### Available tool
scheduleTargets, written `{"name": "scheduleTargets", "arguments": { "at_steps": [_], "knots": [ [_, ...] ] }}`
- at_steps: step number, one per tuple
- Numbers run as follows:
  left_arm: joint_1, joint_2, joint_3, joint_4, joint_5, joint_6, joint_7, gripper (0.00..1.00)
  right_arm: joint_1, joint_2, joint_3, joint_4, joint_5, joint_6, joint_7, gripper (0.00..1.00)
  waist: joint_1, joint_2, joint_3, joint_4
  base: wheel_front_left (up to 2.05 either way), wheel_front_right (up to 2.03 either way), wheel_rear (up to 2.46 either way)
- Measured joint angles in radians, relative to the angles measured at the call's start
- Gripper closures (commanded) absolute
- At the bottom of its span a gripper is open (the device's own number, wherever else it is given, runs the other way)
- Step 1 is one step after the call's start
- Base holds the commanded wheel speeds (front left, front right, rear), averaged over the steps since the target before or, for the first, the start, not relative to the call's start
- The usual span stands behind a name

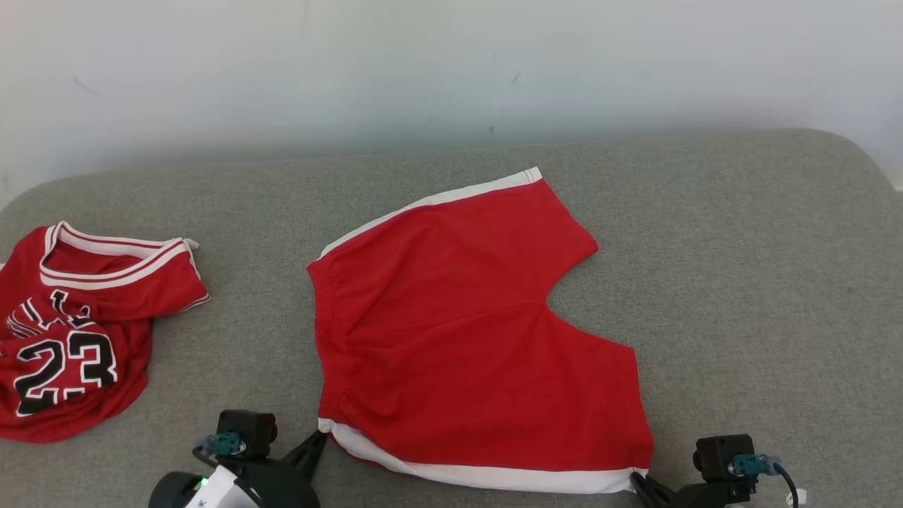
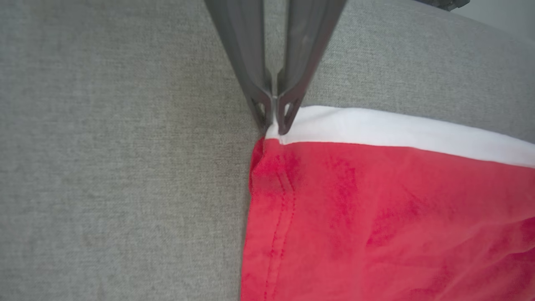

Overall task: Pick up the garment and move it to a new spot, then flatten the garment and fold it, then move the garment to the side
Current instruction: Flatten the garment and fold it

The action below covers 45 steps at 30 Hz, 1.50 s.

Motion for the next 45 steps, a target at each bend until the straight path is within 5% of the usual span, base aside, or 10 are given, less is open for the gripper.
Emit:
{"name": "scheduleTargets", "arguments": {
  "at_steps": [21, 23, 24, 25, 45],
  "knots": [
    [0.004, 0.020, 0.005, -0.058, -0.007, -0.009, -0.041, 1.00, 0.016, -0.061, -0.085, -0.194, 0.065, 0.036, -0.029, 1.00, 0.0000, 0.0000, -0.002, 0.013, 0.00, 0.00, 0.00],
    [0.008, 0.029, 0.001, -0.054, -0.002, -0.009, -0.034, 0.65, 0.020, -0.059, -0.080, -0.188, 0.065, 0.034, -0.017, 1.00, 0.0000, 0.0001, 0.000, 0.017, 0.00, 0.00, 0.00],
    [0.011, 0.038, -0.001, -0.053, 0.000, -0.009, -0.034, 0.14, 0.022, -0.055, -0.076, -0.186, 0.065, 0.033, -0.017, 0.56, 0.0000, 0.0000, 0.000, 0.018, 0.00, 0.00, 0.00],
    [0.019, 0.045, -0.001, -0.053, 0.000, -0.009, -0.034, 0.00, 0.025, -0.053, -0.073, -0.184, 0.065, 0.029, -0.015, 0.00, 0.0000, 0.0000, 0.001, 0.018, 0.00, 0.00, 0.00],
    [0.019, 0.039, -0.030, -0.104, -0.005, -0.036, -0.039, 0.05, 0.064, -0.036, -0.064, -0.143, 0.063, -0.002, 0.027, 0.00, 0.0000, 0.0000, 0.010, 0.023, 0.00, 0.00, 0.00]
  ]
}}
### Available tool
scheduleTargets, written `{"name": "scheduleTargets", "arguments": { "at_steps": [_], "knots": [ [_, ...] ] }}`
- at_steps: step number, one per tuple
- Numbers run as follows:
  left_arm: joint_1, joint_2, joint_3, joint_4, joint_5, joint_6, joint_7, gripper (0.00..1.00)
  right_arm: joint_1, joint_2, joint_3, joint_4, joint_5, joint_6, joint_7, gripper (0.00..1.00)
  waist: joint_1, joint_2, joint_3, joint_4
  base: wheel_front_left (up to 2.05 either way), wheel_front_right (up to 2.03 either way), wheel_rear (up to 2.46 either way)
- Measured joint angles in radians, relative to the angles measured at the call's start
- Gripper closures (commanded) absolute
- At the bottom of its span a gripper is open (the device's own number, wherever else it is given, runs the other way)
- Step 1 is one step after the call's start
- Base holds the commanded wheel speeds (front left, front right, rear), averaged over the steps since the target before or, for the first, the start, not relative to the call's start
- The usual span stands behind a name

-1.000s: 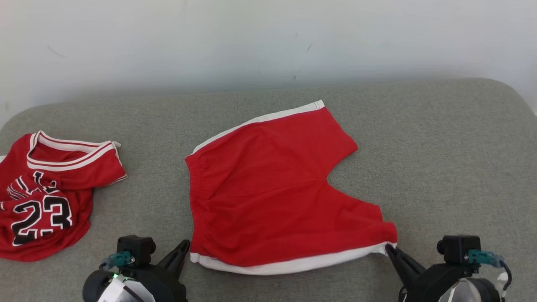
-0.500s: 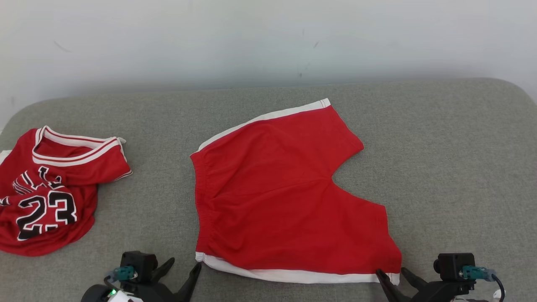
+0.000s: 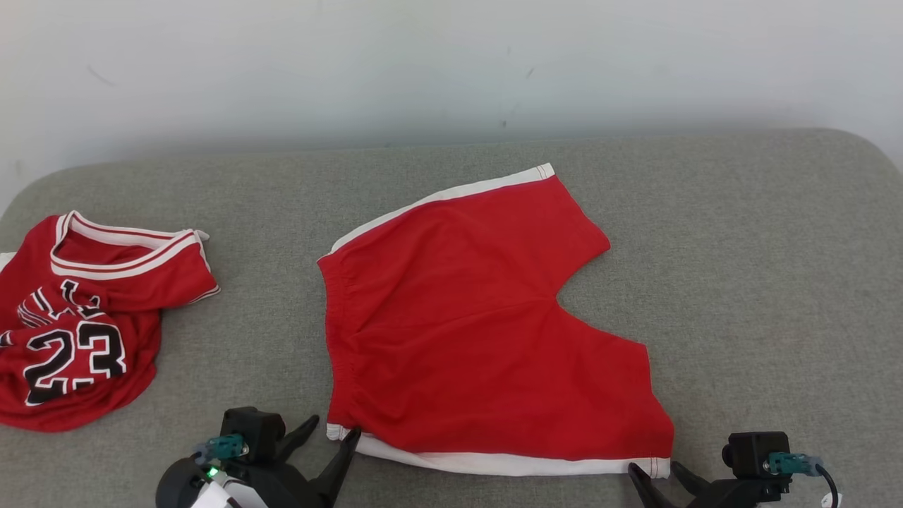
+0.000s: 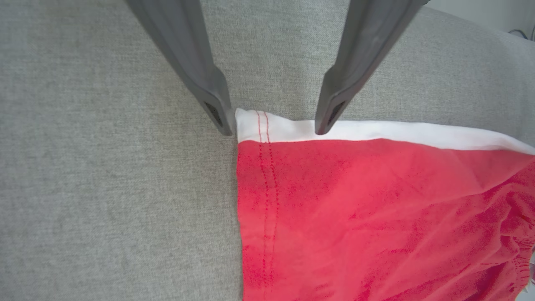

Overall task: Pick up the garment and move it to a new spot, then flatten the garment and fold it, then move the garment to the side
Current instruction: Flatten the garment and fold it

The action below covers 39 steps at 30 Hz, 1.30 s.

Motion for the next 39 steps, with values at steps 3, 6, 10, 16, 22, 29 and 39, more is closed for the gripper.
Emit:
{"name": "scheduleTargets", "arguments": {
  "at_steps": [3, 6, 10, 16, 22, 29, 39],
  "knots": [
    [-0.001, -0.005, -0.010, -0.001, 0.000, -0.008, 0.002, 0.18, -0.001, 0.004, -0.003, 0.017, -0.001, -0.005, 0.000, 0.00, 0.0000, 0.0001, 0.006, -0.008, 0.00, 0.00, 0.00],
    [-0.002, -0.003, -0.015, 0.007, 0.000, -0.008, 0.006, 0.29, -0.002, 0.012, -0.002, 0.025, -0.001, -0.009, 0.001, 0.00, 0.0000, 0.0000, 0.010, -0.011, 0.00, 0.00, 0.00],
    [-0.002, 0.001, -0.019, 0.010, 0.000, -0.008, 0.007, 0.39, -0.005, 0.014, -0.002, 0.030, -0.001, -0.009, 0.008, 0.02, 0.0000, 0.0000, 0.014, -0.011, 0.00, 0.00, 0.00],
    [-0.002, 0.007, -0.014, 0.017, -0.004, -0.008, 0.007, 0.56, -0.007, 0.017, 0.000, 0.042, -0.001, -0.009, 0.009, 0.38, 0.0000, 0.0000, 0.017, -0.007, 0.00, 0.00, 0.00],
    [-0.002, 0.006, -0.012, 0.020, -0.007, -0.009, 0.007, 0.71, -0.009, 0.020, -0.001, 0.052, -0.001, -0.009, 0.009, 0.61, 0.0000, 0.0000, 0.018, -0.006, 0.00, 0.00, 0.00],
    [-0.002, 0.002, -0.014, 0.022, -0.009, -0.009, 0.007, 0.73, -0.030, 0.020, 0.000, 0.057, -0.001, -0.009, 0.008, 0.96, 0.0000, 0.0001, 0.019, -0.008, 0.00, 0.00, 0.00],
    [-0.014, 0.001, 0.000, 0.011, -0.028, -0.016, 0.000, 1.00, -0.024, 0.026, -0.006, 0.024, 0.021, 0.011, 0.002, 1.00, 0.0000, 0.0000, 0.015, -0.008, 0.00, 0.00, 0.00]
  ]
}}
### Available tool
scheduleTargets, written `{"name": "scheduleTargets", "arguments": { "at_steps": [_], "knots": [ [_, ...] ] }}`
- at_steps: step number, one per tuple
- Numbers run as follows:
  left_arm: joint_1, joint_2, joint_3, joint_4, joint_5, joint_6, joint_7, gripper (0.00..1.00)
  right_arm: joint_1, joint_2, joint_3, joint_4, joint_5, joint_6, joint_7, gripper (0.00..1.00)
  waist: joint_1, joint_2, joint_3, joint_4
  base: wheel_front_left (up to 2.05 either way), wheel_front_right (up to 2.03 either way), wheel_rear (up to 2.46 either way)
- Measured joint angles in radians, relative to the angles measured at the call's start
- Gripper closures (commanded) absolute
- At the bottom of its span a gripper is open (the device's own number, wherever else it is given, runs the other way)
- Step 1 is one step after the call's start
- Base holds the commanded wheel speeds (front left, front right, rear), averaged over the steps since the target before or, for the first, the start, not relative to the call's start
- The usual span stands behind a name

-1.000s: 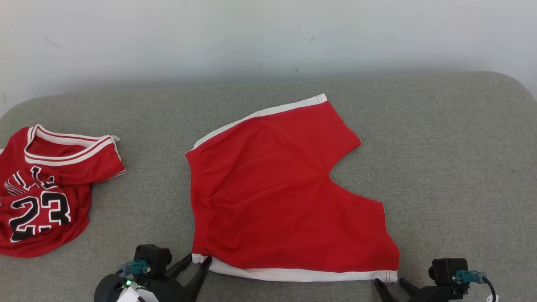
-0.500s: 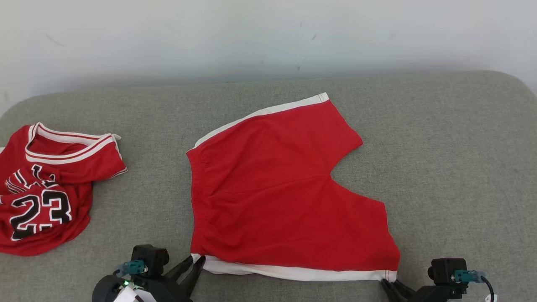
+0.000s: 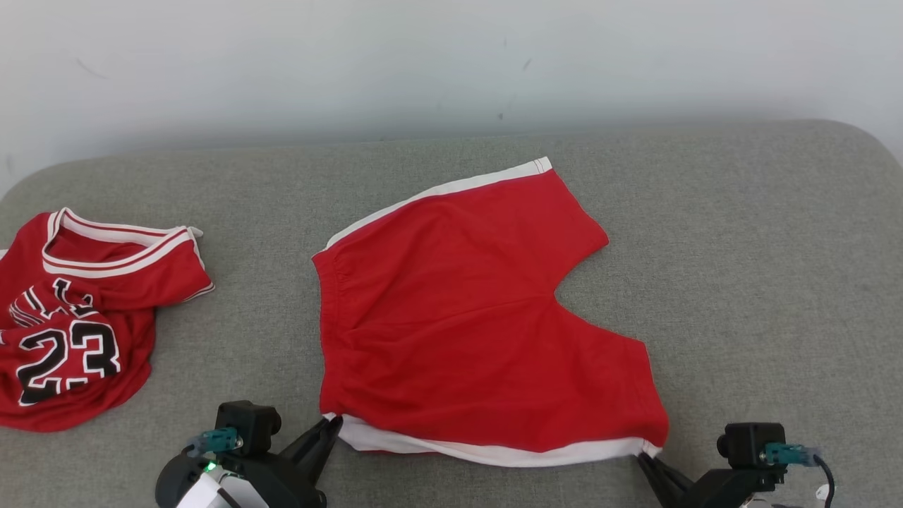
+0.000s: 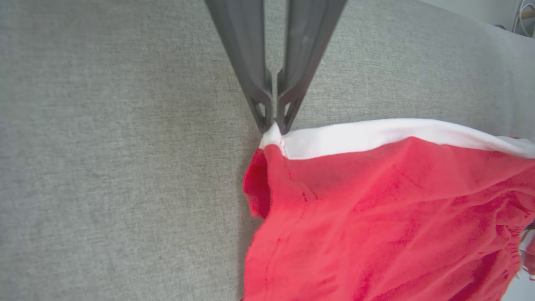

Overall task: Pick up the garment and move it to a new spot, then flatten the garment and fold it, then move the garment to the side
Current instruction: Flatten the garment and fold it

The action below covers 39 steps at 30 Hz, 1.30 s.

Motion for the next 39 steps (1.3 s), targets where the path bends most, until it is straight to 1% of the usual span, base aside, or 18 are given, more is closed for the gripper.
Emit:
{"name": "scheduleTargets", "arguments": {
  "at_steps": [2, 3, 6, 10, 13, 14, 18, 20, 23, 29, 30, 31, 34, 35, 39],
  "knots": [
    [0.001, 0.001, 0.004, -0.016, -0.002, 0.000, -0.004, 1.00, 0.004, 0.002, -0.007, -0.040, 0.026, 0.021, -0.003, 1.00, 0.0000, 0.0000, -0.002, 0.001, 0.00, 0.00, 0.00],
    [0.001, 0.003, 0.008, -0.034, -0.002, 0.003, -0.005, 1.00, 0.015, 0.003, -0.016, -0.082, 0.050, 0.035, -0.004, 1.00, 0.0000, 0.0000, -0.005, 0.001, 0.00, 0.00, 0.00],
    [0.002, 0.008, 0.012, -0.048, -0.002, 0.010, -0.007, 1.00, 0.025, -0.007, -0.023, -0.114, 0.050, 0.040, -0.011, 1.00, 0.0000, 0.0000, -0.008, 0.001, 0.00, 0.00, 0.00],
    [0.004, 0.013, 0.025, -0.078, -0.002, 0.026, -0.007, 1.00, 0.019, -0.047, -0.053, -0.184, 0.049, 0.044, -0.013, 1.00, 0.0000, 0.0000, -0.010, 0.000, 0.00, 0.00, 0.00],
    [0.004, 0.013, 0.031, -0.102, -0.006, 0.035, -0.003, 1.00, 0.008, -0.055, -0.066, -0.231, 0.051, 0.054, -0.012, 1.00, -0.0001, 0.0000, -0.010, -0.001, 0.00, 0.00, 0.00],
    [0.004, 0.013, 0.032, -0.111, -0.009, 0.036, 0.002, 1.00, -0.005, -0.057, -0.073, -0.239, 0.055, 0.059, -0.012, 1.00, -0.0001, 0.0000, -0.008, 0.000, 0.00, 0.00, 0.00],
    [-0.009, 0.011, 0.038, -0.137, -0.010, 0.044, 0.017, 1.00, -0.086, -0.080, -0.092, -0.260, 0.058, 0.061, 0.002, 1.00, 0.0000, 0.0000, 0.005, 0.002, 0.00, 0.00, 0.00],
    [-0.031, 0.008, 0.039, -0.145, -0.010, 0.047, 0.028, 1.00, -0.141, -0.084, -0.094, -0.258, 0.058, 0.065, 0.015, 1.00, 0.0000, 0.0000, 0.015, 0.003, 0.00, 0.00, 0.00],
    [-0.084, 0.000, 0.045, -0.153, -0.009, 0.067, 0.043, 1.00, -0.232, -0.084, -0.088, -0.244, 0.060, 0.071, 0.034, 1.00, 0.0000, 0.0000, 0.033, 0.006, 0.00, 0.00, 0.00],
    [-0.182, -0.058, 0.061, -0.156, -0.009, 0.108, 0.083, 1.00, -0.390, -0.100, -0.084, -0.172, 0.055, 0.079, 0.077, 1.00, 0.0000, 0.0001, 0.083, 0.015, 0.00, 0.00, 0.00],
    [-0.200, -0.069, 0.065, -0.156, -0.009, 0.115, 0.086, 1.00, -0.414, -0.103, -0.082, -0.157, 0.054, 0.079, 0.083, 1.00, 0.0000, 0.0001, 0.092, 0.018, 0.00, 0.00, 0.00],
    [-0.253, -0.092, 0.080, -0.146, -0.010, 0.136, 0.102, 1.00, -0.502, -0.103, -0.074, -0.112, 0.048, 0.086, 0.096, 1.00, 0.0001, 0.0001, 0.125, 0.026, 0.00, 0.00, 0.00],
    [-0.299, -0.106, 0.109, -0.124, -0.011, 0.165, 0.113, 1.00, -0.600, -0.090, -0.059, -0.066, 0.045, 0.089, 0.108, 1.00, 0.0001, 0.0001, 0.160, 0.034, 0.00, 0.00, 0.00],
    [-0.315, -0.112, 0.115, -0.115, -0.011, 0.173, 0.113, 1.00, -0.626, -0.088, -0.056, -0.051, 0.043, 0.094, 0.113, 1.00, 0.0001, 0.0001, 0.172, 0.036, 0.00, 0.00, 0.00],
    [-0.387, -0.150, 0.132, -0.073, -0.011, 0.194, 0.125, 1.00, -0.714, -0.089, -0.046, 0.031, 0.020, 0.096, 0.122, 1.00, 0.0002, 0.0001, 0.219, 0.048, 0.00, 0.00, 0.00]
  ]
}}
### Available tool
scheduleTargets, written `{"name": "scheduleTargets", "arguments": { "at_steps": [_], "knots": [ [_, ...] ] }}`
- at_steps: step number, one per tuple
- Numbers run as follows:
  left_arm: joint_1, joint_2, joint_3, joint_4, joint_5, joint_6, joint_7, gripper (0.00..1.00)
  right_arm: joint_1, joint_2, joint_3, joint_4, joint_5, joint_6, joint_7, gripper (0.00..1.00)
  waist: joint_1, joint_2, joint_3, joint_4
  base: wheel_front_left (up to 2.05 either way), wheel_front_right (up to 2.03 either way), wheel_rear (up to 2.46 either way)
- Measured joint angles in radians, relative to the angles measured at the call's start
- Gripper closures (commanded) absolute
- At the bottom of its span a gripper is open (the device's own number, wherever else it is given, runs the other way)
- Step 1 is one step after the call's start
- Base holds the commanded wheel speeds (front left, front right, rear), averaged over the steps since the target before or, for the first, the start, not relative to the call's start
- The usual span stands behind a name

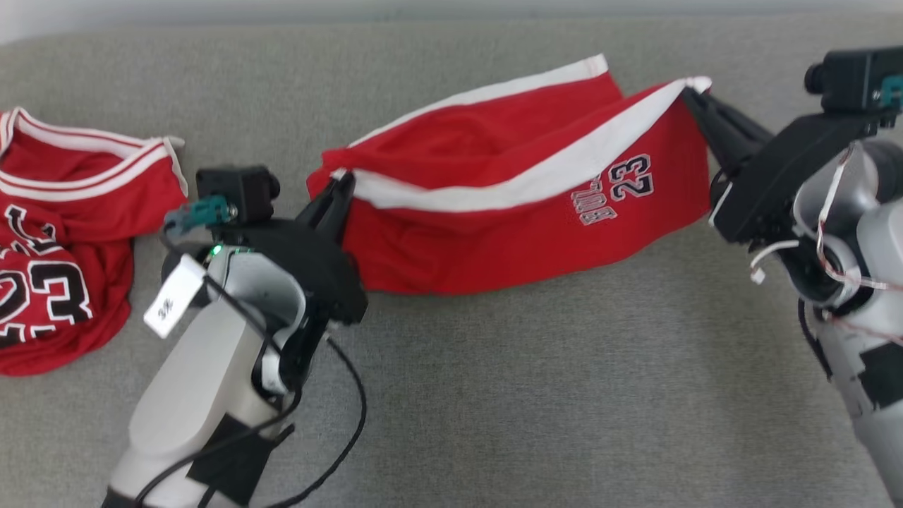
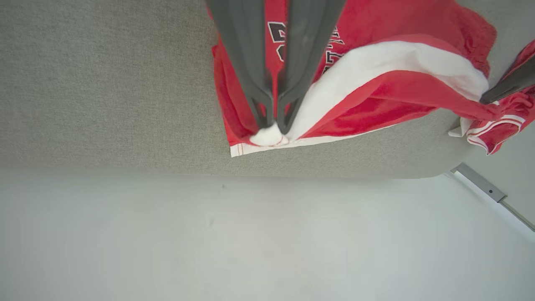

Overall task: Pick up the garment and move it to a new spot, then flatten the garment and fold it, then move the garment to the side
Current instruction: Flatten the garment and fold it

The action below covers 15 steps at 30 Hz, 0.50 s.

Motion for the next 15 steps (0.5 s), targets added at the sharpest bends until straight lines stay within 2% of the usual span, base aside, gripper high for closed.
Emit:
{"name": "scheduleTargets", "arguments": {
  "at_steps": [4, 15],
  "knots": [
    [-0.050, -0.038, 0.018, 0.047, -0.001, 0.011, -0.005, 1.00, -0.069, -0.001, 0.002, 0.080, -0.021, 0.004, -0.002, 1.00, 0.0001, 0.0000, 0.040, 0.017, 0.00, 0.00, 0.00],
    [-0.132, -0.069, 0.034, 0.157, 0.000, 0.026, -0.032, 1.00, -0.240, 0.025, 0.025, 0.254, -0.075, 0.018, -0.064, 1.00, -0.0002, 0.0000, 0.105, 0.074, 0.00, 0.00, 0.00]
  ]
}}
